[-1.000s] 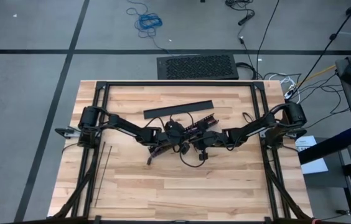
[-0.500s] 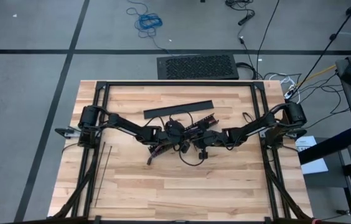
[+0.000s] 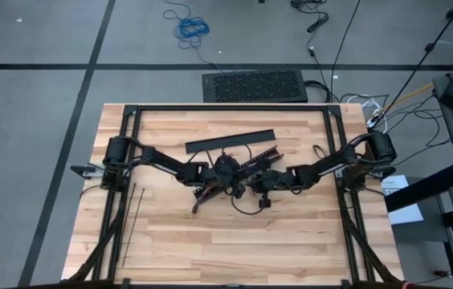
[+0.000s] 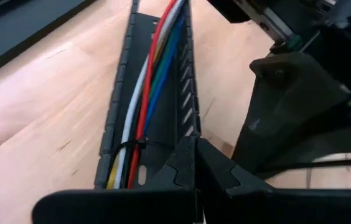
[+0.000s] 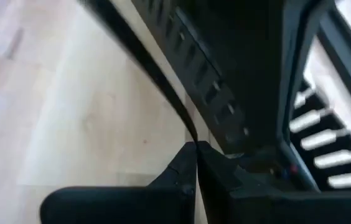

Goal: Ziptie cables
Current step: Put the ziptied cables into the black cable duct

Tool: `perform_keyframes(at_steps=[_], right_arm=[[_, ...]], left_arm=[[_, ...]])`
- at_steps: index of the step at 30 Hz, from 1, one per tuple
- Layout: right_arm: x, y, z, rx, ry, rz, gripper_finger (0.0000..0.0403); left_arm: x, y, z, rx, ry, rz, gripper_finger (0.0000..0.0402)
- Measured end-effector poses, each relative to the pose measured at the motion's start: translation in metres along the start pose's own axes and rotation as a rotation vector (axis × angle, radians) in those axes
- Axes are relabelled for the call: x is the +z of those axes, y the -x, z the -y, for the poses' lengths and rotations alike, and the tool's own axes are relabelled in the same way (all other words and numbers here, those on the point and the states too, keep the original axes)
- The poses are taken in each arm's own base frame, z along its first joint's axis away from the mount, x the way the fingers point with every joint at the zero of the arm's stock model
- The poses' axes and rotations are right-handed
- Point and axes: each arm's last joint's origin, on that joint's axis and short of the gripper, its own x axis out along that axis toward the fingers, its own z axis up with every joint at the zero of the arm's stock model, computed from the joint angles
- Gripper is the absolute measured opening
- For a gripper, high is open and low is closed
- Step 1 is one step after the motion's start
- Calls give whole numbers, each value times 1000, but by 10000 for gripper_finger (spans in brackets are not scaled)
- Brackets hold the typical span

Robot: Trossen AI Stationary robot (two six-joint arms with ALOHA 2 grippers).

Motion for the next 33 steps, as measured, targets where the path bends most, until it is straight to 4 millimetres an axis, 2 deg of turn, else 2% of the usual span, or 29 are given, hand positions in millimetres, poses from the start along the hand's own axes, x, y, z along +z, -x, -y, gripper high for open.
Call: perform_keyframes(at_steps=[4, 9, 14, 20, 23, 30, 33], right_arm=[[6, 14, -10, 30, 27, 13, 34], [19, 41, -20, 30, 48, 60, 107], [36, 69, -17, -60, 38, 165, 162], [44, 86, -10, -63, 29, 228, 175], [46, 90, -9, -60, 24, 245, 175], [48, 97, -16, -29, 21, 274, 176], [51, 104, -20, -10, 35, 308, 176]], left_arm=[[0, 1, 6, -63, -94, -45, 38], [4, 9, 13, -97, -187, -67, 85], [14, 27, 25, -180, -238, -54, 115], [45, 68, 47, -269, -345, 101, 121], [56, 89, 52, -279, -405, 145, 121], [63, 121, 51, -213, -436, 109, 120], [64, 146, 56, -212, -505, 104, 120]])
